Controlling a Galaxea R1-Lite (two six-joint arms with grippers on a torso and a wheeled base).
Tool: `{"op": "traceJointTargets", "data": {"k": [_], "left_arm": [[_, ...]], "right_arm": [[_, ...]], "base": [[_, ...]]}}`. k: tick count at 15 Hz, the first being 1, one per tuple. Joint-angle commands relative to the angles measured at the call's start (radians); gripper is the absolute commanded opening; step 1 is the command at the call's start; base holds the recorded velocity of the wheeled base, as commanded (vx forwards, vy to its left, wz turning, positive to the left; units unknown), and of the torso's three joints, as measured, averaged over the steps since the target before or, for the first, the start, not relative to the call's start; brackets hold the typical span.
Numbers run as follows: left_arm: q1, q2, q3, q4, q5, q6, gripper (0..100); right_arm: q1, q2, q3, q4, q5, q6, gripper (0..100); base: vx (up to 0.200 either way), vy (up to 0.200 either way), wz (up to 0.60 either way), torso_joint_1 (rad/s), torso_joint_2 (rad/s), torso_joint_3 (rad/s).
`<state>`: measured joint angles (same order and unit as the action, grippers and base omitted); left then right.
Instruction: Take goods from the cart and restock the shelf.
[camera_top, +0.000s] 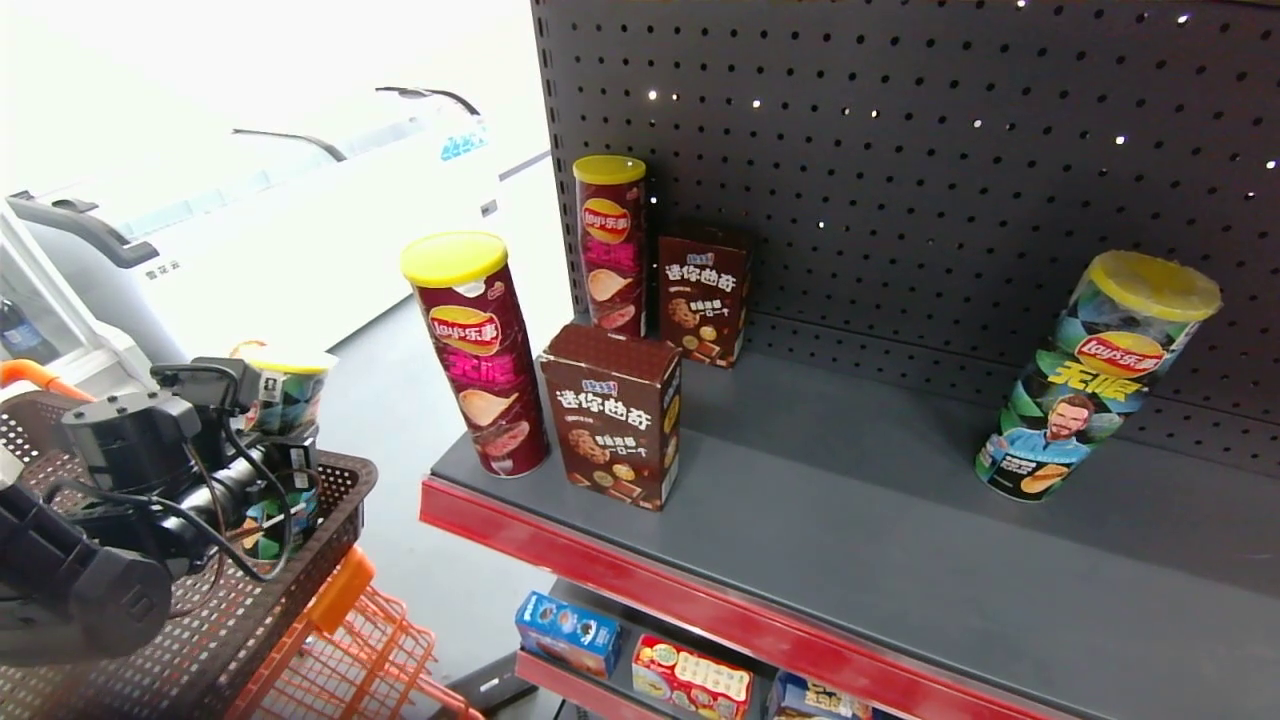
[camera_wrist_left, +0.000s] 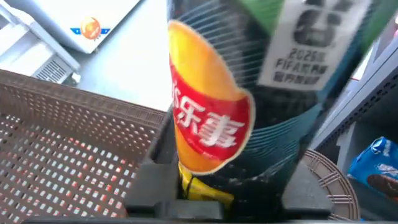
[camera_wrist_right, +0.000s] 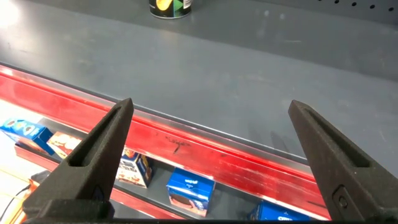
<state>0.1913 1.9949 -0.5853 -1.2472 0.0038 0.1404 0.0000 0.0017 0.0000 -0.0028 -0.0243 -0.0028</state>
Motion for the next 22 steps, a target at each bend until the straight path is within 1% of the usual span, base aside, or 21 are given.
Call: {"op": "traceJointTargets", "data": {"k": [1,2,3,4,5,7,8,9,10,11,12,13,14,15,16,17,19,20,21,22], "left_arm": [[-0.001,-0.031,-0.005,-0.003,-0.001,0.004,0],[-0.010,-0.080,-0.001,0.000,-0.005,0.005,0],[-0.013,-0.127,0.009,0.011,-0.007,0.033,0],[-0.016,-0.169,0.015,0.019,-0.016,0.053,0],[-0.033,-0.220,0.021,0.042,-0.036,0.062,0],[-0.075,-0.346,0.041,0.101,-0.067,0.064,0],[-0.092,-0.380,0.032,0.095,-0.067,0.062,0],[-0.105,-0.410,0.030,0.111,-0.073,0.062,0],[-0.131,-0.459,0.036,0.115,-0.073,0.062,0],[-0.136,-0.466,0.038,0.117,-0.073,0.062,0],[-0.207,-0.548,0.044,0.187,-0.067,0.061,0],[-0.225,-0.594,0.035,0.252,-0.065,0.061,0],[-0.234,-0.624,0.044,0.307,-0.090,0.064,0],[-0.251,-0.642,0.053,0.318,-0.117,0.065,0],[-0.300,-0.688,0.099,0.330,-0.183,0.054,0],[-0.371,-0.720,0.114,0.342,-0.199,0.033,0],[-0.444,-0.725,0.110,0.356,-0.200,0.011,0],[-0.487,-0.742,0.111,0.358,-0.203,-0.007,0],[-0.513,-0.775,0.114,0.370,-0.205,-0.024,0],[-0.518,-0.809,0.119,0.394,-0.206,-0.041,0]], "right_arm": [[0.000,0.001,0.000,0.000,0.000,0.000,100],[0.002,0.001,0.000,0.000,0.000,0.000,100],[0.000,0.001,0.000,0.000,0.000,0.000,100],[0.002,0.001,0.000,0.000,0.000,0.000,100],[0.002,0.001,0.000,0.000,0.000,0.000,100],[0.000,0.001,0.000,0.000,0.000,0.000,100],[0.002,0.001,0.000,0.000,0.000,0.000,100],[0.002,0.001,0.000,0.000,0.000,0.000,100],[0.002,0.001,0.000,0.000,0.000,0.000,100],[0.000,0.001,0.000,0.000,0.000,0.000,100],[0.002,0.001,0.000,0.000,0.000,0.000,100],[0.002,0.001,0.000,0.000,0.000,0.000,100],[0.000,0.001,0.000,0.000,0.000,0.000,100],[0.000,0.001,0.000,0.000,0.000,0.000,100],[0.002,0.001,0.000,0.000,0.000,0.000,100],[0.000,0.001,0.000,0.000,0.000,0.000,100],[0.000,0.001,0.000,0.000,0.000,0.000,100],[0.000,0.001,0.000,0.000,0.000,0.000,100],[0.002,0.001,0.000,0.000,0.000,0.000,100],[0.002,0.001,0.000,0.000,0.000,0.000,100]], "base": [[0.000,0.000,0.00,0.000,0.00,0.000],[0.000,0.000,0.00,0.000,0.00,0.000],[0.000,0.000,0.00,0.000,0.00,0.000],[0.000,0.000,0.00,0.000,0.00,0.000],[0.000,0.000,0.00,0.000,0.00,0.000],[0.000,0.000,0.00,0.000,0.00,0.000],[0.000,0.000,0.00,0.000,0.00,0.000],[0.000,0.000,0.00,0.000,0.00,0.000],[0.000,0.000,0.00,0.000,0.00,0.000],[0.000,0.000,0.00,0.000,0.00,0.000],[0.000,0.000,0.00,0.000,0.00,0.000],[0.000,0.000,0.00,0.000,0.00,0.000],[0.000,0.000,0.00,0.000,0.00,0.000],[0.000,0.000,0.00,0.000,0.00,0.000],[0.000,0.000,0.00,0.000,0.00,0.000],[0.000,0.000,0.00,0.000,0.00,0.000],[0.000,0.000,0.00,0.000,0.00,0.000],[0.000,0.000,0.00,0.000,0.00,0.000],[0.000,0.000,0.00,0.000,0.00,0.000],[0.000,0.000,0.00,0.000,0.00,0.000]]}}
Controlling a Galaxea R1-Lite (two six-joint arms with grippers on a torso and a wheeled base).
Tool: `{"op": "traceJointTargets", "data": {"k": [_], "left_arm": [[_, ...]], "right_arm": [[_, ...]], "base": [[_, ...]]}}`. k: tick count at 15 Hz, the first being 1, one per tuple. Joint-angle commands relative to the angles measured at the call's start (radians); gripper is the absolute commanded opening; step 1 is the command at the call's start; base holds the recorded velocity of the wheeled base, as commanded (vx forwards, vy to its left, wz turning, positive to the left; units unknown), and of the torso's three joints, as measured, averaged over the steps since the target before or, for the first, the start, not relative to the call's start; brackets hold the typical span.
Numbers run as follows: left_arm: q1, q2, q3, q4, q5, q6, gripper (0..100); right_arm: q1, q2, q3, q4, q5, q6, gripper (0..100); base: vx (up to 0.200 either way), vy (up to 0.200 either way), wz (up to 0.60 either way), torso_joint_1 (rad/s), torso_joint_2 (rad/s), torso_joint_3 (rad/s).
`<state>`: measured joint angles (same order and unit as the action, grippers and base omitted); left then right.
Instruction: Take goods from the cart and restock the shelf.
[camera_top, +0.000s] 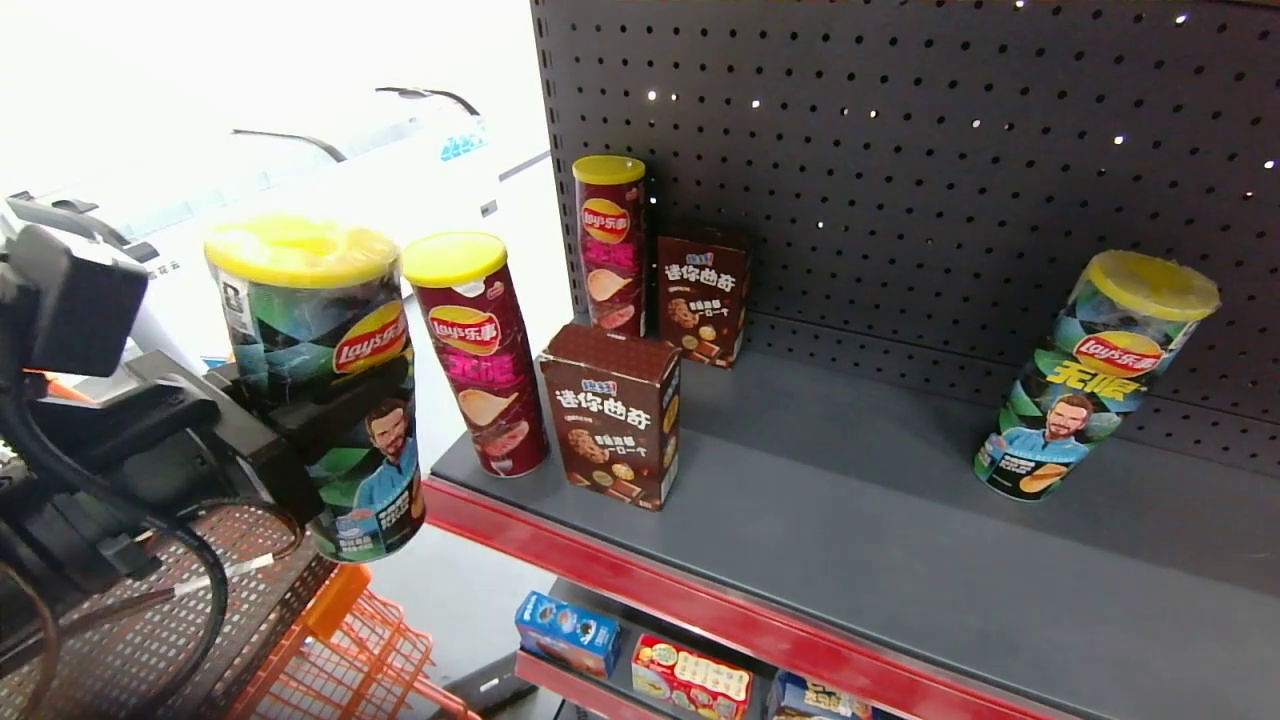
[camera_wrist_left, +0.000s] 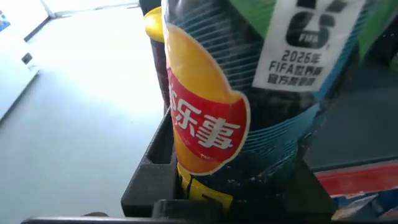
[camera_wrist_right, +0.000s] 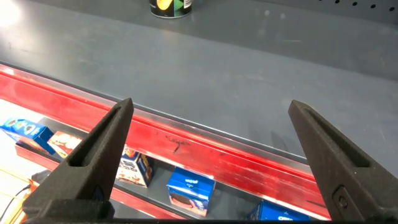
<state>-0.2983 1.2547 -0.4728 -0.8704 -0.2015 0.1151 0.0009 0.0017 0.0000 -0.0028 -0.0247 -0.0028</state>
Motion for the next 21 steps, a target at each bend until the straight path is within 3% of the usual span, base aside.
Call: {"op": "traceJointTargets", "data": {"k": [1,3,4,6,9,12,14,16,18,20,21], "left_arm": [[-0.035,-0.095,0.016,0.037,-0.003,-0.020,0],[-0.061,-0.144,0.013,0.116,0.002,-0.020,0],[-0.114,-0.207,-0.003,0.226,0.008,-0.020,0],[-0.150,-0.258,-0.015,0.334,0.016,-0.018,0],[-0.162,-0.276,-0.012,0.344,0.005,-0.026,0],[-0.326,-0.279,-0.006,0.346,-0.007,-0.029,0],[-0.355,-0.264,-0.017,0.346,-0.009,-0.031,0],[-0.383,-0.224,-0.026,0.334,-0.047,-0.074,0],[-0.387,-0.176,-0.041,0.327,-0.081,-0.078,0],[-0.384,-0.120,-0.046,0.272,-0.121,-0.077,0],[-0.384,-0.044,-0.046,0.180,-0.138,-0.075,0]], "right_arm": [[-0.001,0.001,0.000,0.000,0.000,0.000,100],[-0.001,0.001,0.000,0.000,0.000,0.000,100],[0.001,0.000,0.000,0.000,0.000,0.000,100],[0.001,0.001,0.000,0.000,0.000,0.000,100],[0.001,0.001,0.000,0.000,0.000,0.000,100],[-0.001,0.001,0.000,0.000,0.000,0.000,100],[0.001,0.001,0.000,0.000,0.003,-0.003,100],[-0.001,0.001,0.000,0.000,0.002,-0.002,100],[-0.001,0.001,0.000,0.000,0.003,-0.002,100],[0.001,0.001,0.000,0.000,0.003,-0.003,100],[-0.001,0.001,0.000,0.000,0.003,-0.003,100]], "base": [[0.000,0.000,0.00,0.000,0.00,0.000],[0.000,0.000,0.00,0.000,0.00,0.000],[0.000,0.000,0.00,0.000,0.00,0.000],[0.000,0.000,0.00,0.000,0.00,0.000],[0.000,0.000,0.00,0.000,0.00,0.000],[0.000,0.000,0.00,0.000,0.00,0.000],[0.000,0.000,0.00,0.000,0.00,0.000],[0.000,0.000,0.00,0.000,0.00,0.000],[0.000,0.000,0.00,0.000,0.00,0.000],[0.000,0.000,0.00,0.000,0.00,0.000],[0.000,0.000,0.00,0.000,0.00,0.000]]}}
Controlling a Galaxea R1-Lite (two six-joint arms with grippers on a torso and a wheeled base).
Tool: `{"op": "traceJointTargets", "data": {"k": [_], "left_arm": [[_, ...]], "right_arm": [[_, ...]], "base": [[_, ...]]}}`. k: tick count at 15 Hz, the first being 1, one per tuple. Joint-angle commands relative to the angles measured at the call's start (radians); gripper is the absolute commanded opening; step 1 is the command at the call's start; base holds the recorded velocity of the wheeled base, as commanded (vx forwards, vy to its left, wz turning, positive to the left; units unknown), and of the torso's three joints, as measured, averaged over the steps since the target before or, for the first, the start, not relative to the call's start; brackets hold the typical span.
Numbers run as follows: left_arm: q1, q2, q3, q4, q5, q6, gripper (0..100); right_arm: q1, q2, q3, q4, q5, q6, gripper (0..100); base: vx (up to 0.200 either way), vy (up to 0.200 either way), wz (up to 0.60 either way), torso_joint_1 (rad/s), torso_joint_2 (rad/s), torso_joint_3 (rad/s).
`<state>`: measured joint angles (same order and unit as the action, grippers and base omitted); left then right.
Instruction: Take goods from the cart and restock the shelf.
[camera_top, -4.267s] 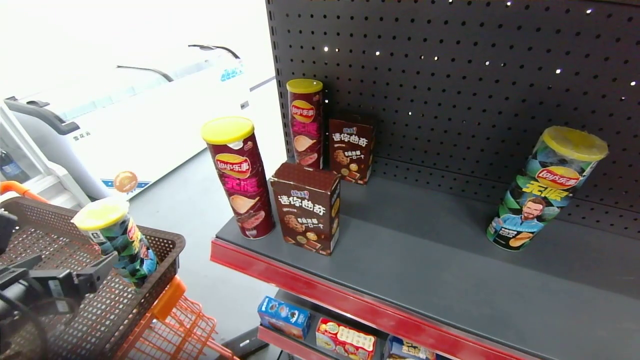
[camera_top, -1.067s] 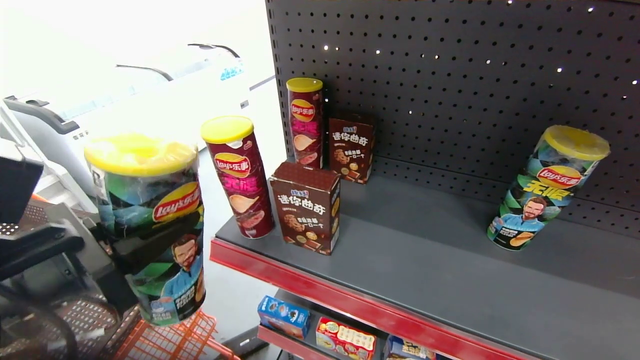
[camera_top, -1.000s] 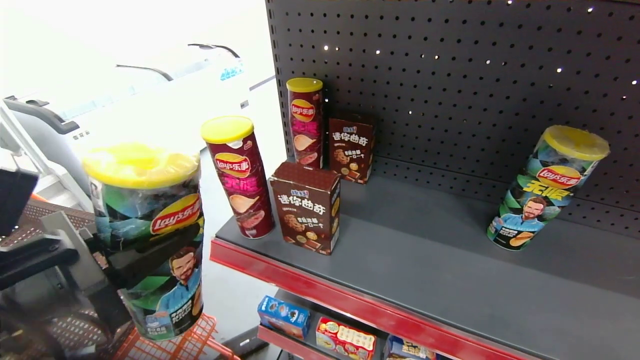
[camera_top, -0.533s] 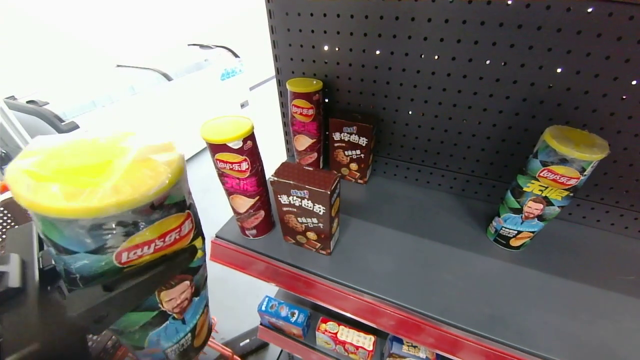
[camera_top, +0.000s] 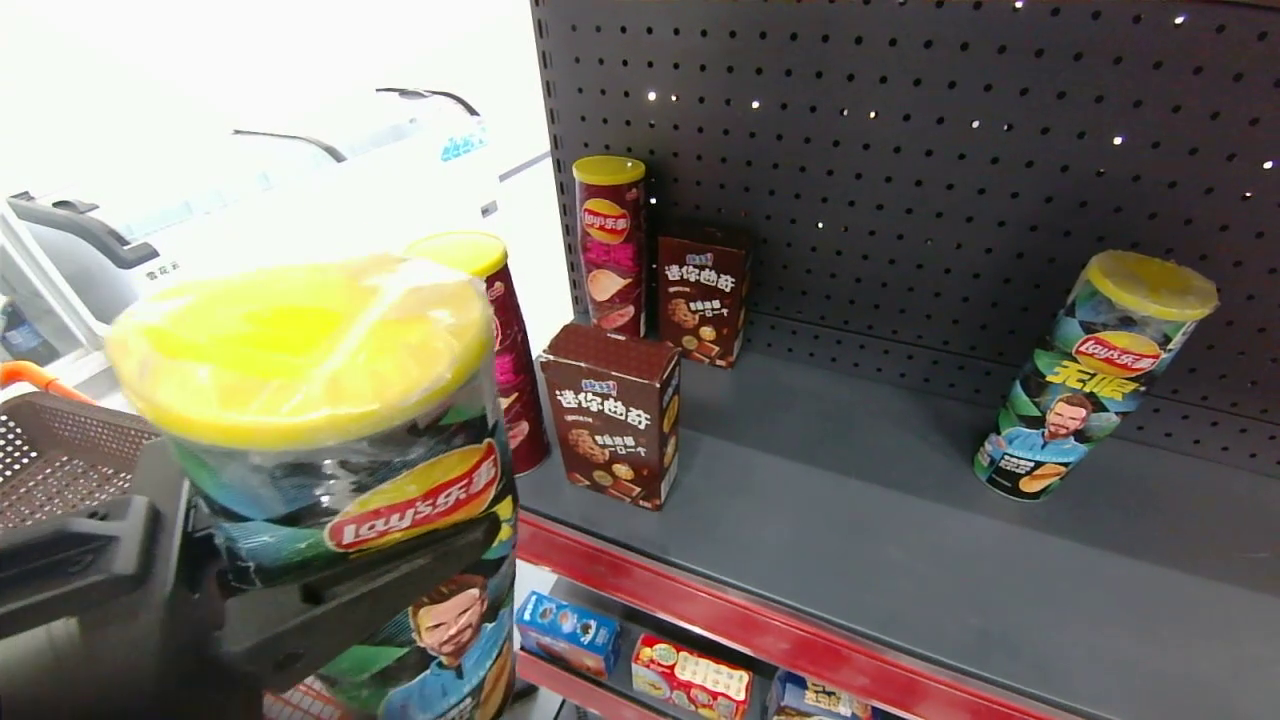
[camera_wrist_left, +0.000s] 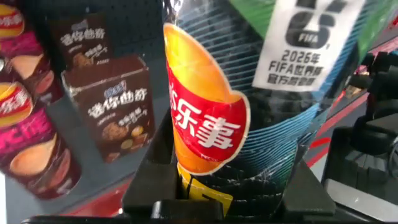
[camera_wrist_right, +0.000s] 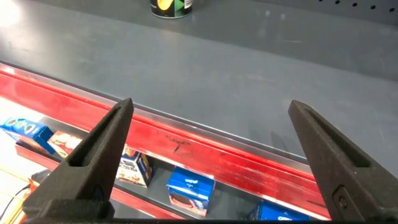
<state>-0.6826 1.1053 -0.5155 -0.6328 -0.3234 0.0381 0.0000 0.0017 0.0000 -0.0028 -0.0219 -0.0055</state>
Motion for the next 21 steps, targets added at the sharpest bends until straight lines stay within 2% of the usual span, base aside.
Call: {"op": "traceJointTargets", "data": {"k": [1,2,3,5,9,19,21], "left_arm": [[-0.005,0.166,-0.006,-0.143,-0.022,0.002,0],[-0.020,0.214,-0.011,-0.217,-0.034,-0.001,0],[-0.032,0.228,-0.012,-0.234,-0.042,-0.001,0],[-0.064,0.251,-0.026,-0.242,-0.045,-0.003,0],[-0.066,0.265,-0.047,-0.242,-0.057,-0.003,0],[-0.061,0.261,-0.046,-0.240,-0.057,-0.003,0],[-0.054,0.257,-0.043,-0.240,-0.057,-0.003,0]], "right_arm": [[0.000,0.001,0.000,0.000,0.000,-0.001,100],[0.002,0.001,0.000,0.000,0.000,0.001,100],[0.000,0.001,0.000,0.000,0.000,0.001,100],[0.002,0.001,0.000,0.000,0.000,0.001,100],[0.000,0.001,0.000,0.000,0.000,0.001,100],[0.000,0.001,0.000,0.000,0.000,-0.001,100],[0.000,0.001,0.000,0.000,0.000,0.001,100]], "base": [[0.000,0.000,0.00,0.000,0.00,0.000],[0.000,0.000,0.00,0.000,0.00,0.000],[0.000,0.000,0.00,0.000,0.00,0.000],[0.000,0.000,0.00,0.000,0.00,0.000],[0.000,0.000,0.00,0.000,0.00,0.000],[0.000,0.000,-0.60,0.001,0.00,0.001],[0.000,0.000,0.00,0.000,0.00,0.000]]}}
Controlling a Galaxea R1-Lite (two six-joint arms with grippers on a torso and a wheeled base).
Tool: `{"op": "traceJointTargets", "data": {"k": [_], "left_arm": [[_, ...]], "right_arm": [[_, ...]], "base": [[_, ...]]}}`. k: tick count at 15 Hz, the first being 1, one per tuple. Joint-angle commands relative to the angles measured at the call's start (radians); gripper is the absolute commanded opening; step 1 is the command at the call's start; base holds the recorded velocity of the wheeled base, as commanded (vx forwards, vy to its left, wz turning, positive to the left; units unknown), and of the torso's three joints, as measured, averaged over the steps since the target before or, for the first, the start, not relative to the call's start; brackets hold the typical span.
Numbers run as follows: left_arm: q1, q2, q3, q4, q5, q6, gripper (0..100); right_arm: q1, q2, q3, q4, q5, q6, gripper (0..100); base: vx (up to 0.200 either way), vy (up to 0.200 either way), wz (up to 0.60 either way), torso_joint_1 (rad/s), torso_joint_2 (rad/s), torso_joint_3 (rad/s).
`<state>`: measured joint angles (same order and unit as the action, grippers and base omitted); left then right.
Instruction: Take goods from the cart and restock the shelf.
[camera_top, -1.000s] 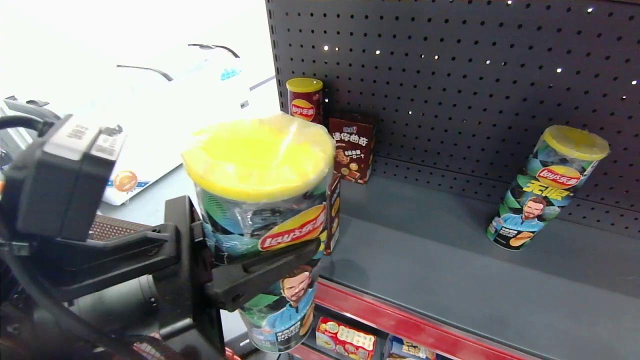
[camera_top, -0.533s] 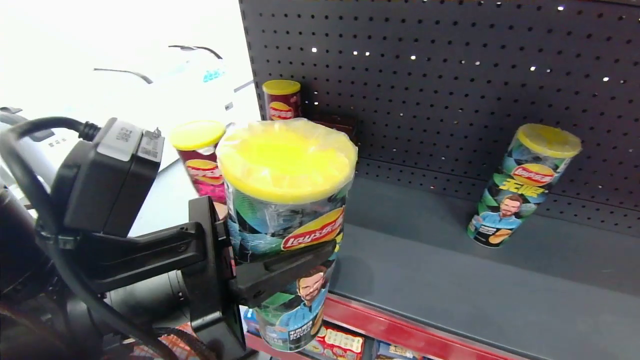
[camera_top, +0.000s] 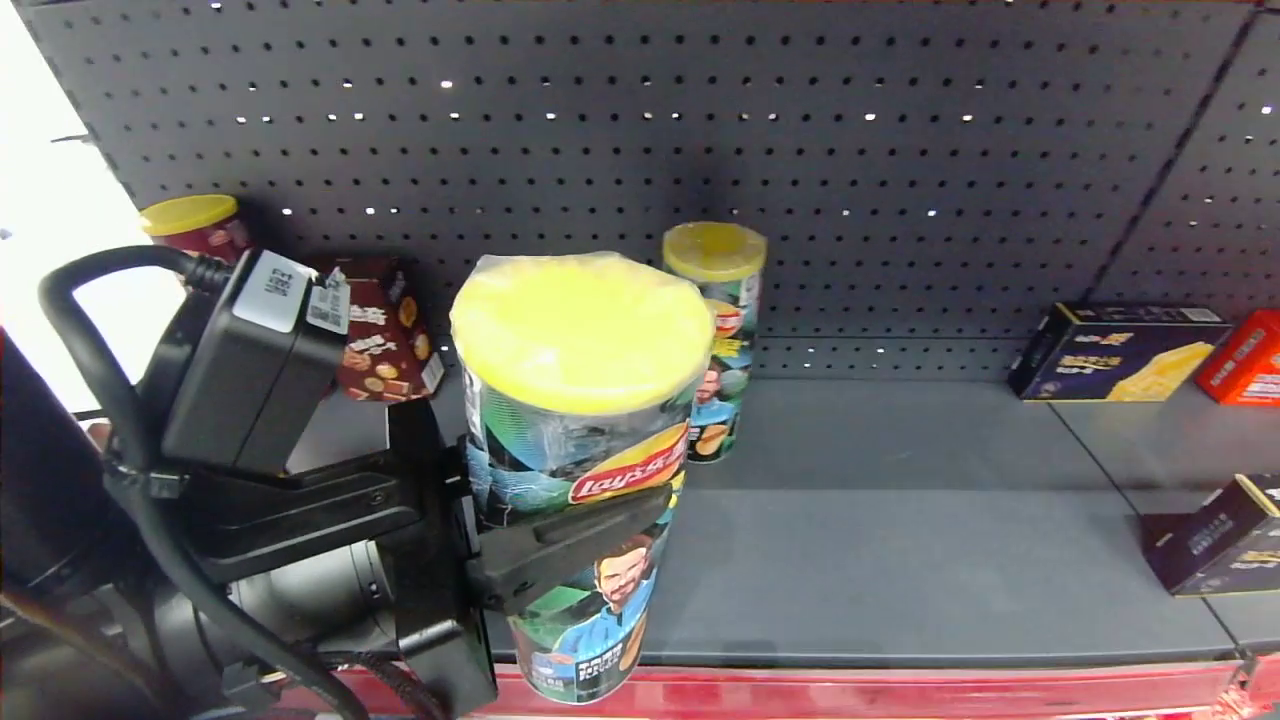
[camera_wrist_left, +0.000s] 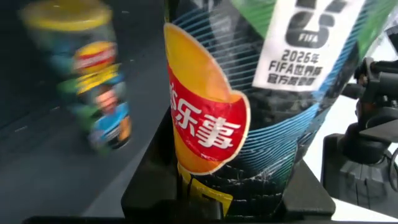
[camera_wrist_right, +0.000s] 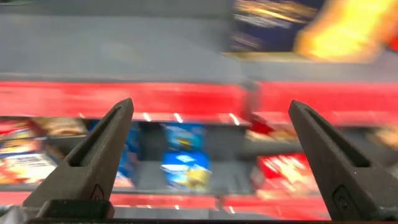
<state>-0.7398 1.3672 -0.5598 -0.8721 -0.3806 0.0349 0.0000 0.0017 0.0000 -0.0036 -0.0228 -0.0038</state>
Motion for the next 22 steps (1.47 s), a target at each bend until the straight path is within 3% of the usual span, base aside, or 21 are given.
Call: {"op": "traceJointTargets", "data": {"k": [1,15,17,20,21,22], "left_arm": [[0.005,-0.007,0.003,-0.001,0.000,0.000,0],[0.016,-0.059,0.014,0.002,0.008,0.008,0],[0.106,-0.069,0.041,0.002,-0.017,0.008,0],[0.183,-0.071,0.052,0.002,-0.090,0.007,0],[0.204,-0.073,0.046,0.002,-0.101,0.007,0],[0.206,-0.073,0.052,0.002,-0.103,0.005,0]], "right_arm": [[0.002,0.001,0.000,0.001,0.000,-0.001,100],[0.000,0.001,0.000,0.001,0.004,-0.004,100],[0.000,0.001,0.000,0.001,0.006,-0.007,100],[0.002,0.001,-0.006,0.005,0.026,-0.028,100],[0.014,0.073,-0.160,0.016,0.063,-0.019,100],[0.043,0.304,-0.391,0.051,0.076,0.059,100]], "base": [[0.000,0.000,0.00,0.000,0.00,0.000],[0.000,0.000,0.00,0.000,0.00,0.000],[0.000,0.000,0.00,0.000,0.00,0.000],[0.000,0.000,0.00,0.000,0.00,0.000],[0.000,0.000,0.00,0.000,0.00,0.000],[0.000,0.000,0.00,0.000,0.00,0.000]]}}
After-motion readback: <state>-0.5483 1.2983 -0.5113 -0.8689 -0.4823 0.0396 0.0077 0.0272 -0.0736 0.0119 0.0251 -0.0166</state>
